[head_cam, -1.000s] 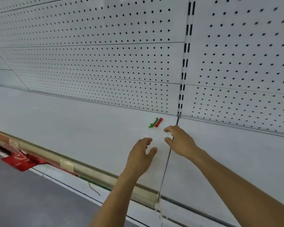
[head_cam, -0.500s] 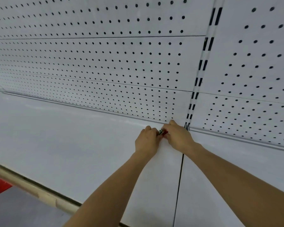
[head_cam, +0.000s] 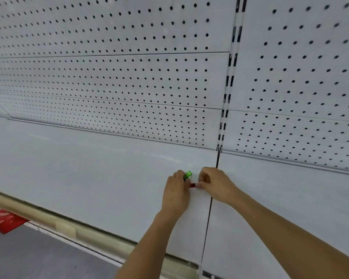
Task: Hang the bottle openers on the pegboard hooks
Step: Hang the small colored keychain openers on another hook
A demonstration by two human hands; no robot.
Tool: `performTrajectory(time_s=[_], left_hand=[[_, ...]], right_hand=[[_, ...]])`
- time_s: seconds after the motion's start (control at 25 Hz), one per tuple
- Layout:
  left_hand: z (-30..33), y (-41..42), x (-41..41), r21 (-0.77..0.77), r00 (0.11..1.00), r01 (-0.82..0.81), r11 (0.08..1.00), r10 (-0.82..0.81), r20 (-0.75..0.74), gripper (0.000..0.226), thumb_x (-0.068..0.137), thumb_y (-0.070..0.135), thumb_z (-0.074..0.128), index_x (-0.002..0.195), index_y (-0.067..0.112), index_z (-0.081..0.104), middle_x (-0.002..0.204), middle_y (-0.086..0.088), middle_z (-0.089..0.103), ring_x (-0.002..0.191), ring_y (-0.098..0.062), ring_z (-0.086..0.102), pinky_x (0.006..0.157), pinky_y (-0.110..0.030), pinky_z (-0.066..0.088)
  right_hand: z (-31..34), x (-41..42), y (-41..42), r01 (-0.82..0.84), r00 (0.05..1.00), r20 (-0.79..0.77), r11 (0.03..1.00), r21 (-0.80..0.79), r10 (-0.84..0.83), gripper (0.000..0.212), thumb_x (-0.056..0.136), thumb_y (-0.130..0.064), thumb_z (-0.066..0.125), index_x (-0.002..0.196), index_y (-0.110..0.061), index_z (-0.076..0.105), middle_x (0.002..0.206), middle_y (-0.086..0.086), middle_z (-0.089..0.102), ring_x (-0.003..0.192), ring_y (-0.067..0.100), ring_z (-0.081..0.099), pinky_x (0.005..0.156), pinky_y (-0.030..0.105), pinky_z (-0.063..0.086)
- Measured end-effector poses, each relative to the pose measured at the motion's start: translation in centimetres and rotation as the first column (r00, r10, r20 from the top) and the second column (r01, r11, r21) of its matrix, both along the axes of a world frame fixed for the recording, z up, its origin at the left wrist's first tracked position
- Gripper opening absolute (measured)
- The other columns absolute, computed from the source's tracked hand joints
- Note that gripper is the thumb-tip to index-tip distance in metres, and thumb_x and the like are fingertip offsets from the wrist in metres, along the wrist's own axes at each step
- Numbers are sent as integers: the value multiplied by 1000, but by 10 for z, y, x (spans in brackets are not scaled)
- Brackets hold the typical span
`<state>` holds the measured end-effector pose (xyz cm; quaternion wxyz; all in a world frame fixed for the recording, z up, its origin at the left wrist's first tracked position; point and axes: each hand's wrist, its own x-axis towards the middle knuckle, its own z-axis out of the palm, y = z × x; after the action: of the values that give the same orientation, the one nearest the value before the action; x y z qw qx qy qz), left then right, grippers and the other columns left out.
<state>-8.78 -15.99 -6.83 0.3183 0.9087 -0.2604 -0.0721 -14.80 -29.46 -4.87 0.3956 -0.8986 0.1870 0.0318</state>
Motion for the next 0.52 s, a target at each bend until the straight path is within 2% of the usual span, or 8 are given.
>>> performTrajectory(time_s=[0.08, 0.16, 0.32, 0.4, 0.52], left_hand=[[1, 19, -25, -42, 995, -4, 999, 0, -99, 15, 100, 15, 40, 85, 14, 41, 75, 1, 48, 70, -18, 44, 58, -29, 31], [7, 40, -54, -95, 981, 8, 995, -26, -194, 14, 101, 17, 39, 88, 15, 44, 72, 3, 52, 64, -15, 46, 57, -28, 34], [37, 65, -117, -358, 905, -121, 926, -45, -422, 21, 101, 8, 37, 94, 6, 56, 79, -5, 62, 68, -16, 55, 63, -25, 47], [56, 73, -152, -467, 858, -175, 867, -98, -504, 24, 100, 5, 36, 96, 5, 60, 83, -9, 63, 67, -15, 54, 58, -24, 46], [78, 79, -201, -553, 788, -208, 807, -197, -584, 27, 102, 15, 40, 96, 7, 65, 77, -5, 59, 64, -13, 47, 54, -24, 38]], right_hand=[[16, -32, 11, 28, 1000, 0, 941, 338, -30, 11, 87, -14, 66, 80, -10, 59, 67, 3, 61, 50, 12, 49, 47, 22, 38], [33, -64, 22, 64, 995, 23, 829, 556, -93, 12, 88, -13, 66, 80, -5, 60, 60, 7, 59, 44, 14, 46, 40, 23, 34], [62, -127, 50, 104, 983, 51, 758, 644, -178, 14, 90, -15, 63, 82, -5, 60, 62, 8, 57, 43, 14, 44, 39, 22, 30], [73, -160, 62, 131, 971, 59, 724, 677, -231, 15, 92, -18, 62, 82, -8, 58, 60, 7, 55, 42, 13, 40, 37, 20, 25], [87, -207, 72, 196, 939, 54, 655, 730, -340, 18, 93, -20, 60, 78, -11, 54, 58, 7, 52, 38, 12, 32, 36, 17, 19]])
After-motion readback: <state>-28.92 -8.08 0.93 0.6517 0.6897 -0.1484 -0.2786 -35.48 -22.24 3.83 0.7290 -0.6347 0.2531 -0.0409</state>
